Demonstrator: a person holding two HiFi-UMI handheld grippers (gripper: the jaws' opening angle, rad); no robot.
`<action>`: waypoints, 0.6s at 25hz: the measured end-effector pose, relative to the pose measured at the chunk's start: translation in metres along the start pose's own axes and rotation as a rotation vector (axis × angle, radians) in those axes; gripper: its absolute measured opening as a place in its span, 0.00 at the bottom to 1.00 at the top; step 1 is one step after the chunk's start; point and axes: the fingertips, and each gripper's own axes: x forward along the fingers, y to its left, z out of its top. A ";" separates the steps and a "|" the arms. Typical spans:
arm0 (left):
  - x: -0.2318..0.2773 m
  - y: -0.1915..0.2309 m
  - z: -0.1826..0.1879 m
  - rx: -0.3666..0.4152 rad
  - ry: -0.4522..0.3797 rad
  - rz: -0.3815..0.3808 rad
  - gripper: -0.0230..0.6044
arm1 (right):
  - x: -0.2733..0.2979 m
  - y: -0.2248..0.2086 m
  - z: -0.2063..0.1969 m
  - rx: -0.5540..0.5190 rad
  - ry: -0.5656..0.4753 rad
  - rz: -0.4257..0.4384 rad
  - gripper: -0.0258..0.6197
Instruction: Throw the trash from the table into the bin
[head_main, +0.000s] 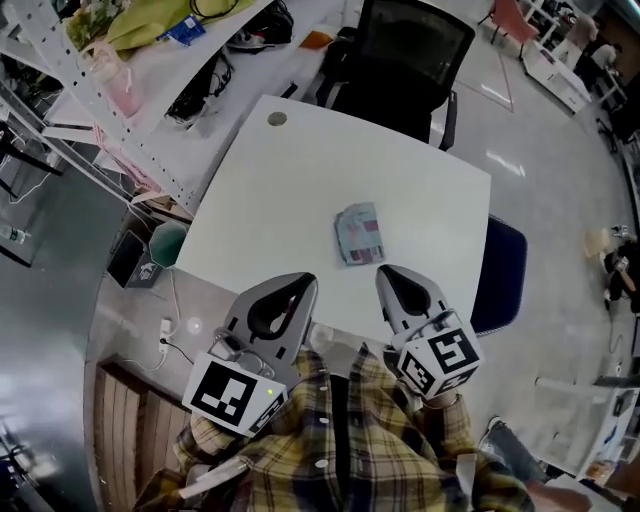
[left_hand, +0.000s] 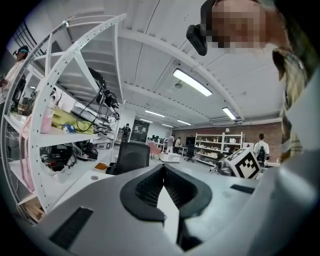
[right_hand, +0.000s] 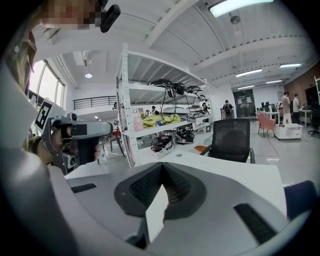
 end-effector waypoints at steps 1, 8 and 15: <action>0.006 0.001 0.000 0.001 0.005 -0.015 0.05 | 0.000 -0.004 0.000 0.005 0.003 -0.014 0.04; 0.044 0.018 0.002 -0.004 0.038 -0.126 0.05 | 0.006 -0.035 -0.001 0.051 0.007 -0.135 0.04; 0.079 0.042 0.010 -0.012 0.072 -0.255 0.05 | 0.026 -0.051 0.013 0.084 0.000 -0.269 0.04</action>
